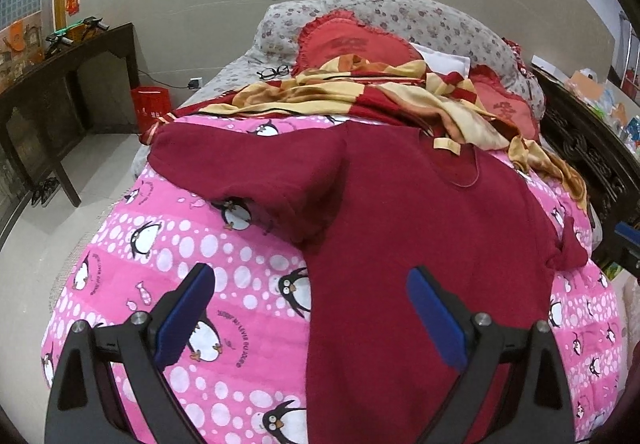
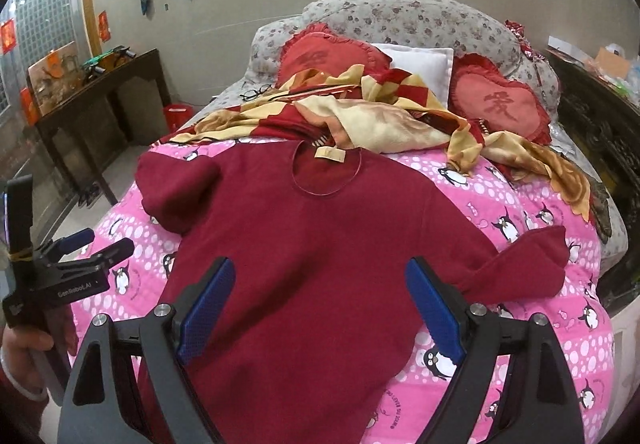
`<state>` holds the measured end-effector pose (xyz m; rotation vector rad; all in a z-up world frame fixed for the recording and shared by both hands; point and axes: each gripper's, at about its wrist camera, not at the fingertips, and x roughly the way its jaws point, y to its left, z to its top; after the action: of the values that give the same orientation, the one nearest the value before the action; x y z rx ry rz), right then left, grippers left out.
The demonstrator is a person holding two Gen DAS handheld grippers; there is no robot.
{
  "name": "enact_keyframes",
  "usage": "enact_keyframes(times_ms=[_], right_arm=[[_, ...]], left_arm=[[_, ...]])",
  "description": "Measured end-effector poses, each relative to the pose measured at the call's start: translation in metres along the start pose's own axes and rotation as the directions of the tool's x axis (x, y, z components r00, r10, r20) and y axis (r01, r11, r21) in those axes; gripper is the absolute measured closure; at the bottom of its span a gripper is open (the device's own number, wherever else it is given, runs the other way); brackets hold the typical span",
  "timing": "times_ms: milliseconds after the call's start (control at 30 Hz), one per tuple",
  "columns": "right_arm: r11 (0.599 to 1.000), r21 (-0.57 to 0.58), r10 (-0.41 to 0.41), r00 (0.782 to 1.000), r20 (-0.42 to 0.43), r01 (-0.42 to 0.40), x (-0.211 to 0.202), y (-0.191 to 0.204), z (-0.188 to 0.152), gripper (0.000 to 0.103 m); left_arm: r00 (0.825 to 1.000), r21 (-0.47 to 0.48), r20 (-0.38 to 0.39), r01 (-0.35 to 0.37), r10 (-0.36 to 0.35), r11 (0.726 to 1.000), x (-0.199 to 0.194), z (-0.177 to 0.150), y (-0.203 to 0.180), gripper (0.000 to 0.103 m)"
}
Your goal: Fold small clothes
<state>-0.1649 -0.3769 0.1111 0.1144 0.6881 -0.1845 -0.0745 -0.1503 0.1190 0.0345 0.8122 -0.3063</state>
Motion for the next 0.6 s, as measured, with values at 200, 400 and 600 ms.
enact_keyframes(times_ms=[200, 400, 600], right_arm=[[1.000, 0.022, 0.006, 0.999, -0.032, -0.006, 0.015, 0.001, -0.004, 0.001], [1.000, 0.020, -0.021, 0.999, -0.043, 0.022, 0.027, 0.000, -0.009, 0.001], [0.999, 0.040, -0.019, 0.999, -0.037, 0.020, 0.037, -0.001, -0.011, 0.001]], left_arm=[[1.000, 0.012, -0.006, 0.009, -0.008, 1.000, 0.007, 0.000, -0.007, 0.004], [1.000, 0.025, -0.004, -0.007, 0.008, 1.000, 0.014, 0.000, -0.013, 0.004], [1.000, 0.031, -0.015, -0.010, 0.011, 0.999, 0.024, -0.002, -0.016, 0.004]])
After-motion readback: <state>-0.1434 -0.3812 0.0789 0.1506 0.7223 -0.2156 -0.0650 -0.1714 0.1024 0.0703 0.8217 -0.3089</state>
